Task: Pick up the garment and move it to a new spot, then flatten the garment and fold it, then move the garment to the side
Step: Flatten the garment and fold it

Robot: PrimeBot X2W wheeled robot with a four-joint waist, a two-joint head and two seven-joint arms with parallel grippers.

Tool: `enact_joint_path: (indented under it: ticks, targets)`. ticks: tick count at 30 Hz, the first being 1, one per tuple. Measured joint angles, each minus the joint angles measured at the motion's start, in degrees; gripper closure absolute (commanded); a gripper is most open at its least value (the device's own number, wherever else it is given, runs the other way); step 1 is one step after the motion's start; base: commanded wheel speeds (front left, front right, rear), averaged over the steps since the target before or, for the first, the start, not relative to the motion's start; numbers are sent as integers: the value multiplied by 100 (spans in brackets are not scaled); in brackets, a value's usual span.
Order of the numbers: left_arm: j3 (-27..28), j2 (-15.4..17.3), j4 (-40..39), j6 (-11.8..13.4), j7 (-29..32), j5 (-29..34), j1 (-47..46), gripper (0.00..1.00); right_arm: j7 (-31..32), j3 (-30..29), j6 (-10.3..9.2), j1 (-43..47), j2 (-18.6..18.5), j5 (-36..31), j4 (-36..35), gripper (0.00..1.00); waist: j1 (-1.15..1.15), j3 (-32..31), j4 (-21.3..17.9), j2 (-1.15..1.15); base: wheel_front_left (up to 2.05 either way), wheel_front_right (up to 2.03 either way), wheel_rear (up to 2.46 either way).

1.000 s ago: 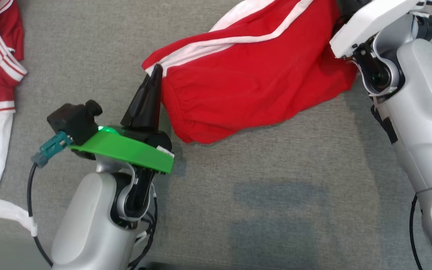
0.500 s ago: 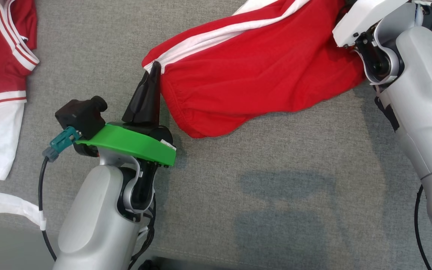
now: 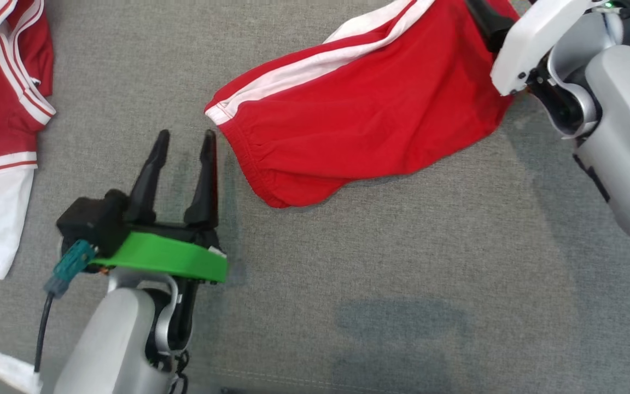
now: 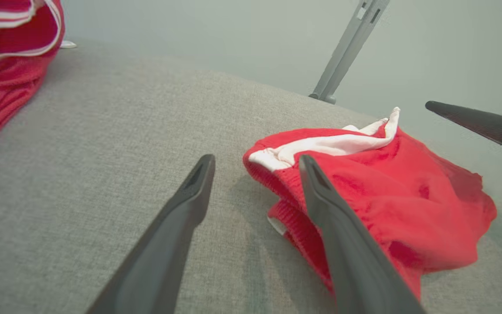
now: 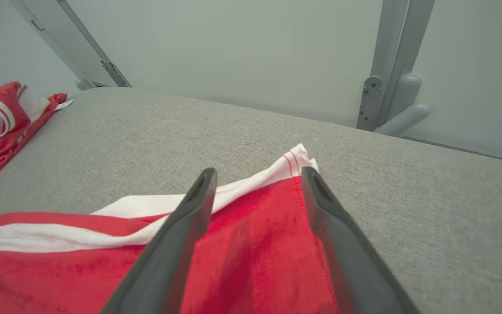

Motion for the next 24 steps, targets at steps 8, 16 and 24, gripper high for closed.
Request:
enact_joint_path:
  ticks: [8,16,24]
  targets:
    - [-68,141,-647,488,-302,599,486,0,738,169,0,12,-492,-197,20,0,0,-6,18,0,0,0,0]
    - [-212,-126,-413,367,-487,746,552,0,1074,209,-1,76,-538,-391,332,0,0,143,325,0,0,0,0]
    - [-220,-256,-145,199,-510,765,714,0,1426,326,-1,204,-554,-197,385,100,0,-35,332,0,0,0,0]
